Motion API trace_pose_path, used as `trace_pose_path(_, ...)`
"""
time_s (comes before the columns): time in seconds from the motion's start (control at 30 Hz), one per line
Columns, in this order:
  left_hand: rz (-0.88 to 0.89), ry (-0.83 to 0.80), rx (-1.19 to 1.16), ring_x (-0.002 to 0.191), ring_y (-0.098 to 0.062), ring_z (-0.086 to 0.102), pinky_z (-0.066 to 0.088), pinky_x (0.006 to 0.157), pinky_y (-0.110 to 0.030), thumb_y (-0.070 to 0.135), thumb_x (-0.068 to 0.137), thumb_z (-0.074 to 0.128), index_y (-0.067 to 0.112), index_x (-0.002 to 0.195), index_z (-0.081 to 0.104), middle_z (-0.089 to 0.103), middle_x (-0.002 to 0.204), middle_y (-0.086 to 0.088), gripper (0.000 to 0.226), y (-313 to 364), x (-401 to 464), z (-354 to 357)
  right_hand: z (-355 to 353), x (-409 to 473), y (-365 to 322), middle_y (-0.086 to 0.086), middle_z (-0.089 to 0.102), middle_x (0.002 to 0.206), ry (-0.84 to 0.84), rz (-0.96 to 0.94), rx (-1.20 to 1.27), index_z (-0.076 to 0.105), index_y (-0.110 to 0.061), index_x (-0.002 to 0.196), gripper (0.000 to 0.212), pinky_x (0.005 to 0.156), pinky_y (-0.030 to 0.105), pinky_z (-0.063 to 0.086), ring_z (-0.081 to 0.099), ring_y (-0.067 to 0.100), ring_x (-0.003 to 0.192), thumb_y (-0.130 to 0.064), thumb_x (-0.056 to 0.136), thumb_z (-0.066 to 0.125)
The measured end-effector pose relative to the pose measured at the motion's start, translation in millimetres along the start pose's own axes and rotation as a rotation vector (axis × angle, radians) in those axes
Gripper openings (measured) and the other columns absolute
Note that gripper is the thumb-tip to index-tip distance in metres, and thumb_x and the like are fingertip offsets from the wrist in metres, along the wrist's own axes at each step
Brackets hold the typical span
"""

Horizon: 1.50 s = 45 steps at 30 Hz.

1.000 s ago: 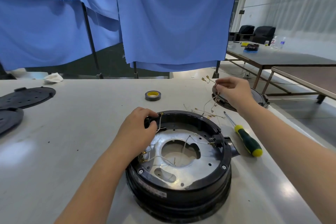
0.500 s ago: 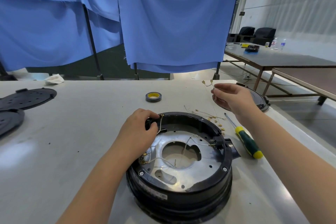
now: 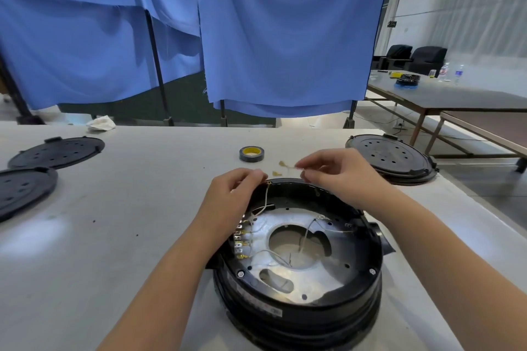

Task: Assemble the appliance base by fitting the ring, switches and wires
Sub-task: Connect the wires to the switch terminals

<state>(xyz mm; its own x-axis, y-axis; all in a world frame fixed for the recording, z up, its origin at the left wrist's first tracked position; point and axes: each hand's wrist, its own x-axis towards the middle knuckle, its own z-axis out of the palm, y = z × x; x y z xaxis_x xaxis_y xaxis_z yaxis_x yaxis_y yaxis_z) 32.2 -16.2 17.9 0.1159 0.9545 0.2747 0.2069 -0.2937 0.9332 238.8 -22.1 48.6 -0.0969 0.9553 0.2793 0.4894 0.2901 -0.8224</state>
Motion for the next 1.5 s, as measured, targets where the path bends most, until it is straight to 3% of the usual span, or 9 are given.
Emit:
trace_pose_path(0.1, -0.02, 0.005, -0.057, 0.072, 0.004, 0.066, 0.043, 0.061, -0.003, 0.029, 0.095, 0.055, 0.019, 0.08, 0.076, 0.074, 0.077, 0.012, 0.028, 3, -2, 1, 12, 0, -8, -0.014, 0.071, 0.082, -0.06, -0.051, -0.16, 0.07, -0.037, 0.083, 0.024, 0.071, 0.009, 0.047, 0.064, 0.003, 0.079, -0.014, 0.088, 0.066)
trace_pose_path(0.27, -0.035, -0.005, -0.022, 0.067, -0.007, 0.065, 0.05, 0.062, -0.015, 0.024, 0.089, 0.066, 0.014, 0.075, 0.075, 0.073, 0.073, -0.002, 0.019, 1, -4, 0, 24, -1, -9, -0.013, 0.071, 0.081, 0.041, -0.084, -0.128, 0.068, -0.037, 0.079, 0.027, 0.071, 0.008, 0.048, 0.064, 0.001, 0.077, -0.012, 0.087, 0.065)
trace_pose_path(0.5, -0.076, -0.075, -0.113, 0.077, -0.006, 0.069, 0.048, 0.067, -0.007, 0.032, 0.092, 0.06, 0.014, 0.077, 0.077, 0.075, 0.079, 0.002, 0.029, 5, -5, -3, 34, -5, -5, -0.012, 0.071, 0.078, 0.156, -0.135, -0.047, 0.068, -0.036, 0.078, 0.03, 0.069, 0.007, 0.047, 0.064, -0.001, 0.075, -0.007, 0.087, 0.064)
trace_pose_path(0.6, -0.076, -0.048, -0.048, 0.07, -0.01, 0.068, 0.052, 0.064, -0.017, 0.023, 0.086, 0.069, 0.019, 0.073, 0.076, 0.074, 0.073, 0.0, 0.016, 2, -5, -2, 37, -6, -4, -0.011, 0.071, 0.079, 0.119, -0.121, -0.024, 0.068, -0.034, 0.079, 0.029, 0.07, 0.011, 0.051, 0.066, 0.001, 0.076, -0.006, 0.087, 0.064)
trace_pose_path(0.8, -0.023, -0.073, 0.069, 0.067, -0.008, 0.067, 0.052, 0.063, -0.019, 0.022, 0.086, 0.07, 0.021, 0.074, 0.076, 0.073, 0.071, 0.003, 0.013, 0, -7, -2, 39, -9, -1, -0.005, 0.074, 0.086, -0.012, -0.043, 0.093, 0.071, -0.029, 0.086, 0.013, 0.078, 0.021, 0.055, 0.069, 0.006, 0.084, -0.018, 0.088, 0.066)
trace_pose_path(1.17, 0.011, -0.156, 0.186, 0.061, -0.01, 0.062, 0.046, 0.058, -0.018, 0.024, 0.084, 0.071, 0.021, 0.074, 0.076, 0.071, 0.069, -0.002, 0.011, -1, -7, -3, 37, -9, -1, -0.007, 0.072, 0.07, -0.021, 0.015, 0.101, 0.072, -0.023, 0.077, 0.01, 0.061, 0.01, 0.048, 0.067, 0.002, 0.066, -0.022, 0.086, 0.069)
trace_pose_path(1.27, 0.016, -0.213, 0.236, 0.057, -0.003, 0.059, 0.045, 0.056, -0.015, 0.023, 0.084, 0.071, 0.023, 0.073, 0.075, 0.069, 0.065, 0.003, 0.012, -1, -8, -3, 39, -8, 1, -0.007, 0.072, 0.072, -0.039, 0.015, 0.022, 0.071, -0.028, 0.075, 0.012, 0.072, 0.023, 0.055, 0.068, 0.008, 0.072, -0.025, 0.086, 0.068)
trace_pose_path(1.37, 0.02, -0.257, 0.273, 0.072, -0.016, 0.067, 0.053, 0.068, -0.029, 0.023, 0.085, 0.07, 0.022, 0.077, 0.075, 0.072, 0.073, 0.001, 0.01, -1, -8, -4, 41, -7, 2, 0.001, 0.072, 0.076, -0.049, 0.023, -0.039, 0.07, -0.03, 0.074, 0.012, 0.081, 0.04, 0.057, 0.068, 0.022, 0.08, -0.03, 0.086, 0.068)
trace_pose_path(1.5, 0.023, -0.281, 0.27, 0.076, -0.024, 0.067, 0.054, 0.067, -0.032, 0.024, 0.085, 0.07, 0.022, 0.078, 0.076, 0.073, 0.076, -0.005, 0.01, 0, -8, -5, 41, -6, 3, -0.004, 0.072, 0.073, -0.043, 0.039, -0.031, 0.07, -0.031, 0.071, 0.014, 0.08, 0.038, 0.058, 0.068, 0.016, 0.076, -0.031, 0.085, 0.068)
